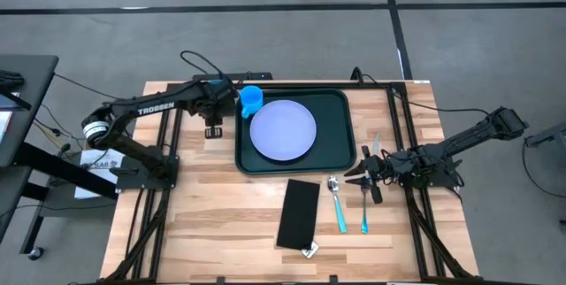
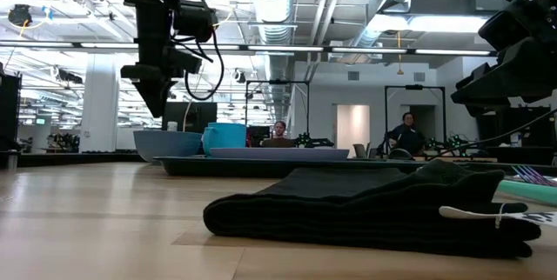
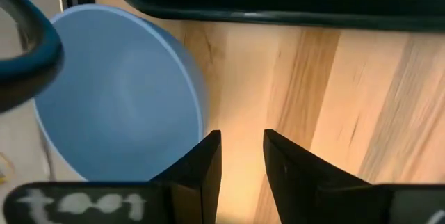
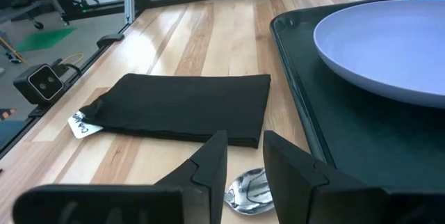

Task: Set up tray
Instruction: Put the blue bowl on the purple plate on the black serving tray

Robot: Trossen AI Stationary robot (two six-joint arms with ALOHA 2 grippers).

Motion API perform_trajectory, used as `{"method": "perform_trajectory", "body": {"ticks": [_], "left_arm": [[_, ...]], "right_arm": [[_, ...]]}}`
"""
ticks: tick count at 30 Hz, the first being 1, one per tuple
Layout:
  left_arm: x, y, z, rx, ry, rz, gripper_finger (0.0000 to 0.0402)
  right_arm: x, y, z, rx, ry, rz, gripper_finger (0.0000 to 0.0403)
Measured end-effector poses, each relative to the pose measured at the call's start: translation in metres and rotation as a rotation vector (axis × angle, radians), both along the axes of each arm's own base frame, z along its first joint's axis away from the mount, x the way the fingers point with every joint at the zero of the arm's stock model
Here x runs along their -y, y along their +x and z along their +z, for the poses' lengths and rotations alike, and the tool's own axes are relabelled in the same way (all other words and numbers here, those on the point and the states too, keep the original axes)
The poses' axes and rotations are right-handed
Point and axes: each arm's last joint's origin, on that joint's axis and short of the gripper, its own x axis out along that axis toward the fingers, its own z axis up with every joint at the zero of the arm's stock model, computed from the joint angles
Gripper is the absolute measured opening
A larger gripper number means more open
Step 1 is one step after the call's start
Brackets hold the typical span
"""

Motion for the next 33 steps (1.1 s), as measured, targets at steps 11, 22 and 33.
{"method": "perform_trajectory", "body": {"ticks": [11, 22, 33], "left_arm": [[-0.009, -0.006, -0.005, 0.036, -0.031, 0.061, 0.0096], [-0.017, -0.012, -0.007, 0.05, -0.028, 0.089, 0.0145], [-0.022, -0.006, -0.013, 0.034, 0.002, 0.054, 0.0164]], "right_arm": [[0.0, 0.0, 0.0, 0.0, 0.0, 0.0, 0.0087], [0.0, 0.0, 0.0, 0.0, 0.0, 0.0, 0.0087], [0.0, 0.0, 0.0, 0.0, 0.0, 0.0, 0.0087]]}}
